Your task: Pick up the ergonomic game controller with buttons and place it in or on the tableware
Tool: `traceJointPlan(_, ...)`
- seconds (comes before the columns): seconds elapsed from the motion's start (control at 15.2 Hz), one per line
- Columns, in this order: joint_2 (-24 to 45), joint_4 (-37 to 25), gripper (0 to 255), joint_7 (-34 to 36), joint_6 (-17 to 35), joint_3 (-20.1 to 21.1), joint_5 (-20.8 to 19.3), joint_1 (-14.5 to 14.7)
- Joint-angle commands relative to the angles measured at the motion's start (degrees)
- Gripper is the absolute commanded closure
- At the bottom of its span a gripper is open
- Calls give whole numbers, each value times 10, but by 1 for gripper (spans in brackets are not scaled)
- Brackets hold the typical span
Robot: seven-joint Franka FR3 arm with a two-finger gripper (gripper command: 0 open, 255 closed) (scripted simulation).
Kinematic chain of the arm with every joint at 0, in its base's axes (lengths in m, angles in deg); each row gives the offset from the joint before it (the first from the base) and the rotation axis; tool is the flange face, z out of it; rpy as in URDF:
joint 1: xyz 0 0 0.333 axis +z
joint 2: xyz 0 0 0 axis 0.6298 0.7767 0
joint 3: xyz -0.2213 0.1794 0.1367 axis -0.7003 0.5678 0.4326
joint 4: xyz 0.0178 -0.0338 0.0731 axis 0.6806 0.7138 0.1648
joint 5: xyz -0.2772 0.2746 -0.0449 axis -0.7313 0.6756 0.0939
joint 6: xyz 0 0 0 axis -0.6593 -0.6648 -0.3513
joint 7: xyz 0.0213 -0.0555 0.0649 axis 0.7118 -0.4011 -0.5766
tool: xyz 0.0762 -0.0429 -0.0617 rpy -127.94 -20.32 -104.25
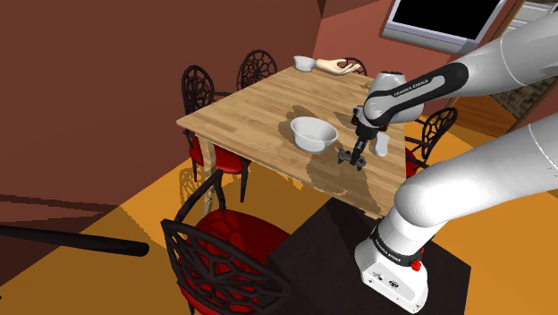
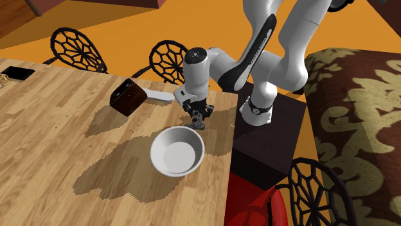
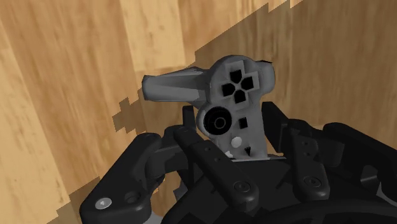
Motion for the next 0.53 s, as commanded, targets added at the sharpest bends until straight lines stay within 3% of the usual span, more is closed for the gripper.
traceJointPlan(0.0, 0, 0, 255, 0, 0, 0, 0, 0)
traceJointPlan(0.46, -54, -24, 255, 1, -77, 20, 7, -4)
